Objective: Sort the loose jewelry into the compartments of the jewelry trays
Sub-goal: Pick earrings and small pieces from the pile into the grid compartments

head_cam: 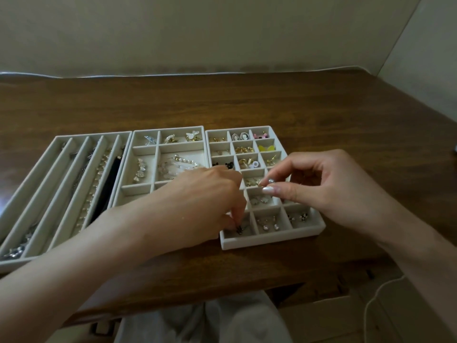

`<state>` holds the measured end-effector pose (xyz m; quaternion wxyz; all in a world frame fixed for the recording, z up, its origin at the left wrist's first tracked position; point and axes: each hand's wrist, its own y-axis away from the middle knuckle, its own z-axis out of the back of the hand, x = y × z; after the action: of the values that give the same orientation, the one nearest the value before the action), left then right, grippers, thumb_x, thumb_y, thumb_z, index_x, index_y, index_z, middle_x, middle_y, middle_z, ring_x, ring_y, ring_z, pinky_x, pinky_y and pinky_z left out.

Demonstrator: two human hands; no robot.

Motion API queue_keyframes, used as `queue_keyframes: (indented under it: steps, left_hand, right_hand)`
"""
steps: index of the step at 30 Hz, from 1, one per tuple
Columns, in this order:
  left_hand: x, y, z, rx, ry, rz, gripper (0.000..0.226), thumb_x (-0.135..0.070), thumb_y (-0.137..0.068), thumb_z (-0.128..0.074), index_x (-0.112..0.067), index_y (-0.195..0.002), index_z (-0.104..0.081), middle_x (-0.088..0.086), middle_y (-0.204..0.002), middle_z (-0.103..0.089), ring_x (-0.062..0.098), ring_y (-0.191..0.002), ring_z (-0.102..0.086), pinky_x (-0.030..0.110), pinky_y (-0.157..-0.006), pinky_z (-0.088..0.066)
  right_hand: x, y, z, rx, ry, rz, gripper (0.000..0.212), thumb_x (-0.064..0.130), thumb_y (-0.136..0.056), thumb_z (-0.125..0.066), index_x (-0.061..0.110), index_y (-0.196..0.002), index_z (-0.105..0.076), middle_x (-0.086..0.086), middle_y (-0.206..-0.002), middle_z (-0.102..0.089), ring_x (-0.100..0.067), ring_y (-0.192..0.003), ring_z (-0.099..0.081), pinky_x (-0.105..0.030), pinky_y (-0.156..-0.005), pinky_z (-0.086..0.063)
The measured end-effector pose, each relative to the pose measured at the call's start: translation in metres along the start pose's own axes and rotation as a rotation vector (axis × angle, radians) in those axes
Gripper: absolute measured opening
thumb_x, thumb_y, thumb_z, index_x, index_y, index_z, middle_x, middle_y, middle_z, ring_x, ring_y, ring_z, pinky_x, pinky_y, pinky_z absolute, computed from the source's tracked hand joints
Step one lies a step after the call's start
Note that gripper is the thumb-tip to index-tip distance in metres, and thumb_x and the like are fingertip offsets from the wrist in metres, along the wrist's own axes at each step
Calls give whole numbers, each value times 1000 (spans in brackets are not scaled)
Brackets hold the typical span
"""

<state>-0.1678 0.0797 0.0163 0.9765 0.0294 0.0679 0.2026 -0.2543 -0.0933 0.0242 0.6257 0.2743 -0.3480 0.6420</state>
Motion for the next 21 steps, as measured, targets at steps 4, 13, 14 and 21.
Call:
queue_keyframes:
  steps: [4, 13, 14, 21]
  left_hand:
    - [4, 1, 7, -5, 97, 15, 5, -35, -84, -61, -38, -87, -65, -23, -80, -40, -7, -77, -43, 8, -65, -34]
    - [2, 4, 13, -190, 766, 94, 42, -32, -62, -75, -27, -98, -54, -11, -87, -66, -2, -79, -63, 16, -68, -49]
    - [1, 3, 11, -210, 838, 103, 45, -37, -58, -73, -27, -97, -54, -9, -87, -69, 1, -78, -65, 20, -68, -51]
    - [4, 1, 3, -322, 1155, 197, 27, -13, -64, -71, -11, -88, -60, 8, -79, -72, 16, -73, -70, 22, -67, -56]
  right_hand:
    - [0, 1, -1, 18, -7, -4, 27, 44, -63, -61, 30, -84, -71, 10, -85, -69, -8, -77, -64, -23, -68, -54]
    - [2, -4, -12, -23, -245, 0, 23, 35, -62, -67, 23, -80, -73, 6, -83, -73, -10, -81, -68, -23, -72, -55]
    - [4, -5, -13, -21, -284, -6, 23, 33, -63, -66, 21, -81, -73, 6, -83, -73, -8, -82, -68, -19, -72, -54]
    - [5, -7, -17, -3, -364, -35, 12, 22, -74, -66, 17, -82, -74, 4, -80, -73, -4, -78, -67, -10, -63, -48]
